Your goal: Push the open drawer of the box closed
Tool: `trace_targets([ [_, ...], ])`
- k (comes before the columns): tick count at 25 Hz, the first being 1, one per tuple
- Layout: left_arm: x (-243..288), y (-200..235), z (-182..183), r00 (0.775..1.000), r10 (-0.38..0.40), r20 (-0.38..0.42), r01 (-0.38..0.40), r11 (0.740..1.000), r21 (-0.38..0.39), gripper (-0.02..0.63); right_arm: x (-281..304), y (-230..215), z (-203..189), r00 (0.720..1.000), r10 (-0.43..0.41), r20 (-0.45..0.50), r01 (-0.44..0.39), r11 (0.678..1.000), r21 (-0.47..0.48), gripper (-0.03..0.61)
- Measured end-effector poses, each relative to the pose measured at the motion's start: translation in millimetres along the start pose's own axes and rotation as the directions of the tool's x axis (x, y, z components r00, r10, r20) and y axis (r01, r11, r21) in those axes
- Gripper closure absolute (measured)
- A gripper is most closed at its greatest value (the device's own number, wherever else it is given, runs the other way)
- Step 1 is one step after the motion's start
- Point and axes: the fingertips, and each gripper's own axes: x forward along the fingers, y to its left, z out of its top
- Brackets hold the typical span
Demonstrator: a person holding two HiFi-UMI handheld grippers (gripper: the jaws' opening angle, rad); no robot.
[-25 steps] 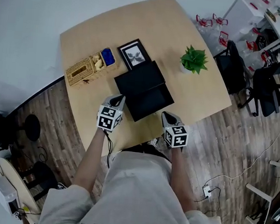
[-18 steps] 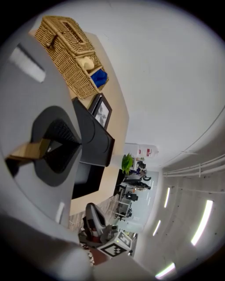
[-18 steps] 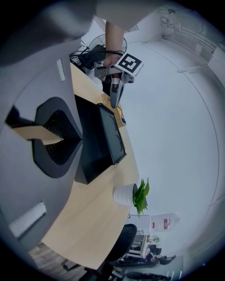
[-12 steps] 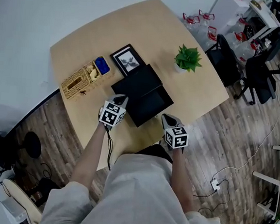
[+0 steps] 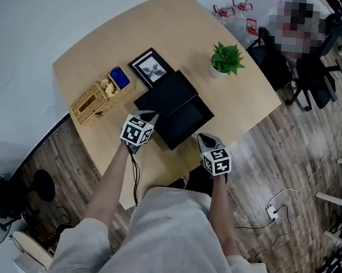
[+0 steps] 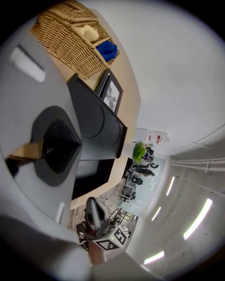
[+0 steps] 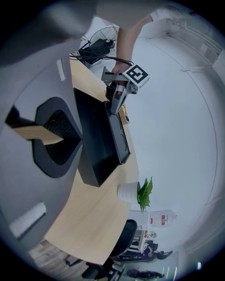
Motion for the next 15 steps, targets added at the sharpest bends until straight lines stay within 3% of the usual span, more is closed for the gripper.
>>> trace_targets([
  [10, 0, -1, -1, 1.000, -0.007, 0.013, 0.007, 0.999, 0.031, 0.561, 14, -1, -22, 0.999, -0.025, -0.046, 0.024, 1.000, -0.018, 0.577],
  [15, 1, -2, 0, 1.000, -0.009, 0.019, 0.008, 0.999, 0.036, 0.561, 21, 2, -32, 0.996, 0.004, -0.091, -0.006, 1.000, -0.026, 0.575],
])
